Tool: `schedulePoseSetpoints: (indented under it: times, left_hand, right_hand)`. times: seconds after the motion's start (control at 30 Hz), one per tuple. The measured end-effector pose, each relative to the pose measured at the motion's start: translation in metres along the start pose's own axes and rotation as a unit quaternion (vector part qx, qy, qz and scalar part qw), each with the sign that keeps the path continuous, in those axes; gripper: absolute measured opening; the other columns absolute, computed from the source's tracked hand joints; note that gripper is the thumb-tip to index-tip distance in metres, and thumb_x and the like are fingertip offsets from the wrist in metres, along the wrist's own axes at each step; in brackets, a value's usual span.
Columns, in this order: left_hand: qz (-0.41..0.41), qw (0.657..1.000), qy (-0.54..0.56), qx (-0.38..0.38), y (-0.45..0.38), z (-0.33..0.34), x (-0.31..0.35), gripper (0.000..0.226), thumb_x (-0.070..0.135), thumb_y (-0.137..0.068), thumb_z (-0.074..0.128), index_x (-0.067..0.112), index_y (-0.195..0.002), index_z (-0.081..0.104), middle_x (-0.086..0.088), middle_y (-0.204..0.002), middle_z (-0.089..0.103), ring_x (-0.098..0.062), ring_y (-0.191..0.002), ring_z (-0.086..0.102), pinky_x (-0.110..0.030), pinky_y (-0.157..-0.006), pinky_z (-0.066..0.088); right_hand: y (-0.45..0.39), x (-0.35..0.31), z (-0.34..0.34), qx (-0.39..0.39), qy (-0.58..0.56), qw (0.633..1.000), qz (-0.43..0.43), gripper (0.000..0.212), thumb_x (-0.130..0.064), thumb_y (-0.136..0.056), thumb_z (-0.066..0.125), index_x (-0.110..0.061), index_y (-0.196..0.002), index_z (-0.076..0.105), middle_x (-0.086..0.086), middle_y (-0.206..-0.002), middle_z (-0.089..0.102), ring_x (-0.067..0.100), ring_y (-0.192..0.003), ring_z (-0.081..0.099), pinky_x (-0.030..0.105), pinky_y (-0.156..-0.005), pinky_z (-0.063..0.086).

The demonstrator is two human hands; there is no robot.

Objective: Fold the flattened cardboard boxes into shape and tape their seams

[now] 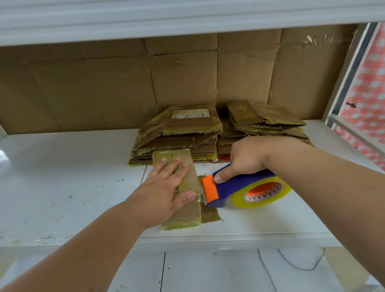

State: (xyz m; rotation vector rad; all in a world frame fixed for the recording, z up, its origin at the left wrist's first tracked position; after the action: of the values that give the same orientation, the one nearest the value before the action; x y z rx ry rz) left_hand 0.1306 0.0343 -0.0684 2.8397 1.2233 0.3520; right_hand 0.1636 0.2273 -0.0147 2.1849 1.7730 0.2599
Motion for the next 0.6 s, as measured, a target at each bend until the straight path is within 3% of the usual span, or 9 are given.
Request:
schedulePoseSetpoints:
  times: [0.27, 0.4, 0.47, 0.6]
  left_hand:
    - [-0.001, 1.000, 0.000, -0.005, -0.001, 0.001, 0.002, 0.089, 0.074, -0.079, 0.019, 0.037, -0.157, -0.003, 0.015, -0.164, -0.012, -0.014, -0.150, -0.018, -0.042, -0.123, 0.007]
    - [0.018, 1.000, 0.002, 0.005, 0.003, 0.001, 0.000, 0.091, 0.079, -0.079, 0.019, 0.037, -0.157, -0.002, 0.019, -0.163, -0.013, -0.009, -0.148, -0.021, -0.039, -0.122, 0.005]
    - [0.022, 1.000, 0.009, 0.013, 0.004, 0.000, -0.001, 0.091, 0.079, -0.078, 0.018, 0.037, -0.157, -0.002, 0.019, -0.162, -0.013, -0.007, -0.147, -0.021, -0.037, -0.121, 0.003]
    - [0.008, 1.000, 0.010, -0.005, 0.003, -0.001, 0.001, 0.089, 0.078, -0.080, 0.019, 0.038, -0.157, -0.004, 0.021, -0.162, -0.012, -0.007, -0.148, -0.020, -0.039, -0.122, 0.006]
  right_hand:
    - [-0.011, 0.005, 0.012, -0.057, -0.121, 0.990, 0.033, 0.053, -0.074, -0.071, 0.069, -0.023, -0.084, 0.062, -0.001, -0.091, 0.065, 0.019, -0.089, 0.061, 0.035, -0.077, 0.044]
    - [-0.006, 0.013, 0.024, -0.047, -0.057, 0.996, 0.049, 0.049, -0.071, -0.074, 0.069, -0.024, -0.078, 0.058, -0.001, -0.084, 0.060, 0.018, -0.078, 0.057, 0.035, -0.070, 0.043]
    - [-0.003, 0.020, 0.026, -0.009, 0.007, 0.999, 0.048, 0.055, -0.078, -0.072, 0.063, -0.023, -0.074, 0.057, -0.002, -0.080, 0.059, 0.018, -0.074, 0.057, 0.034, -0.066, 0.042]
    - [0.009, 0.030, 0.006, 0.139, 0.036, 0.989, 0.021, 0.066, -0.087, -0.077, 0.043, -0.023, -0.074, 0.060, -0.002, -0.073, 0.061, 0.016, -0.071, 0.058, 0.031, -0.059, 0.042]
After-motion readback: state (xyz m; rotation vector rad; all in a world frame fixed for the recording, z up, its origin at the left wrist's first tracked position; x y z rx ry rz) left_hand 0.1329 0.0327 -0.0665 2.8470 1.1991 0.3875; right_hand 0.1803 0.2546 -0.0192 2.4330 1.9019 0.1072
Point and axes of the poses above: each hand's wrist, its own y-axis away from the middle knuckle, its own z-axis out of the palm, x = y × z, the point moved 7 cm from there along -y, towards the middle knuckle
